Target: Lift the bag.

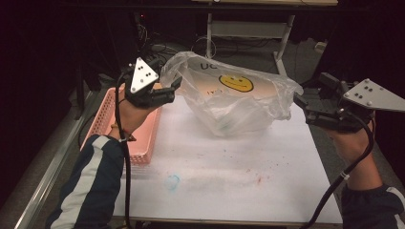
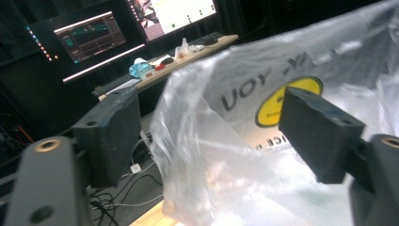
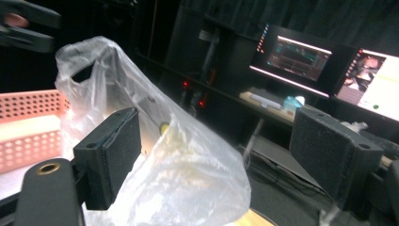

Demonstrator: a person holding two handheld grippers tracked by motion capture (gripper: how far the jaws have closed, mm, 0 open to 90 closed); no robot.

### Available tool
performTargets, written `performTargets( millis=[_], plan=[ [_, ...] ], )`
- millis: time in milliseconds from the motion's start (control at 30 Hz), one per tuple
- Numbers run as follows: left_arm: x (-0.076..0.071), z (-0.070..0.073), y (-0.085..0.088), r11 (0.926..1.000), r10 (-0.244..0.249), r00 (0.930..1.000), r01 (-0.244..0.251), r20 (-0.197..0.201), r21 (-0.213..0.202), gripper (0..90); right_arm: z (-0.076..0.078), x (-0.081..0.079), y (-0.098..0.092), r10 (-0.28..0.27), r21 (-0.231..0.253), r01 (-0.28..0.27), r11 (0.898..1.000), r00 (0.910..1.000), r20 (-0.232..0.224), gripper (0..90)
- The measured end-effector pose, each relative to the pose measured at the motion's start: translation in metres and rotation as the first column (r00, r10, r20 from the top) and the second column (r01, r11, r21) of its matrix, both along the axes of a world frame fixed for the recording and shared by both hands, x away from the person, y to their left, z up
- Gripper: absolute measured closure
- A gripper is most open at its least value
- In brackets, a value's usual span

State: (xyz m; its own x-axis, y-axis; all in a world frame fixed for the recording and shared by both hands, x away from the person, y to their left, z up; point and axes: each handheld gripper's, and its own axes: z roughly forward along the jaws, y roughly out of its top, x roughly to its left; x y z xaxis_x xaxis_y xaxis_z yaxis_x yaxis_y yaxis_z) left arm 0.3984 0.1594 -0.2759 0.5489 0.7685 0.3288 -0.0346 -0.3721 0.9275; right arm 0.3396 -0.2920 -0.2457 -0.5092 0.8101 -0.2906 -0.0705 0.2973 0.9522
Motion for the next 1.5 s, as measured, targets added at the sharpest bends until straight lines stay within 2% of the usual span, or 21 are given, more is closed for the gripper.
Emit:
performTargets(
  millis=[167,333,600,700,767,833,933,1000,1033,1133,1333,1500],
  plan=[
    [-0.016,-0.020,0.007,0.9999,-0.005,1.0000,0.005,-0.002,0.013,17.7,-0.018,-0.002,-0.003,-0.007,0.009,0.007,1.000,1.0000,-0.006,17.6],
    [-0.027,-0.043,0.012,0.9999,-0.012,0.9997,0.012,-0.019,0.008,17.7,-0.040,-0.007,-0.003,-0.002,-0.015,0.002,1.000,0.9996,-0.029,16.8],
    [-0.028,-0.077,0.013,0.9995,-0.008,0.9975,0.010,-0.070,0.031,17.7,-0.072,-0.005,0.002,0.006,-0.046,-0.009,0.999,0.9981,-0.061,16.7],
    [-0.027,-0.083,0.015,0.9995,-0.008,0.9966,0.010,-0.082,0.029,17.7,-0.083,-0.002,0.006,0.019,-0.063,-0.024,0.998,0.9964,-0.083,16.7],
    [-0.027,-0.085,0.018,0.9991,0.001,0.9966,0.003,-0.082,0.043,17.7,-0.088,0.000,0.008,0.022,-0.077,-0.029,0.997,0.9963,-0.083,16.6],
    [-0.028,-0.086,0.023,0.9995,0.007,0.9972,-0.005,-0.075,0.032,17.7,-0.092,0.000,0.008,0.019,-0.080,-0.027,0.996,0.9953,-0.095,16.6],
    [-0.029,-0.092,0.031,0.9995,0.026,0.9964,-0.024,-0.080,0.021,17.7,-0.097,0.000,0.006,0.019,-0.068,-0.026,0.997,0.9952,-0.096,16.6],
    [-0.029,-0.096,0.034,0.9990,0.036,0.9953,-0.034,-0.090,0.027,17.7,-0.100,0.000,0.005,0.015,-0.061,-0.022,0.998,0.9944,-0.105,16.6],
    [-0.030,-0.098,0.036,0.9986,0.043,0.9957,-0.040,-0.082,0.034,17.7,-0.103,0.000,0.005,0.014,-0.062,-0.021,0.998,0.9940,-0.108,16.6],
    [-0.032,-0.104,0.041,0.9983,0.052,0.9948,-0.050,-0.088,0.031,17.7,-0.109,0.001,0.004,0.011,-0.062,-0.019,0.998,0.9919,-0.126,16.6],
    [-0.040,-0.114,0.050,0.9977,0.061,0.9916,-0.057,-0.114,0.036,17.7,-0.125,-0.002,0.002,-0.002,-0.062,-0.008,0.998,0.9879,-0.155,16.5],
    [-0.047,-0.125,0.055,0.9967,0.064,0.9892,-0.056,-0.132,0.059,17.7,-0.138,-0.006,0.000,0.000,-0.061,-0.012,0.998,0.9838,-0.179,16.5]
  ],
)
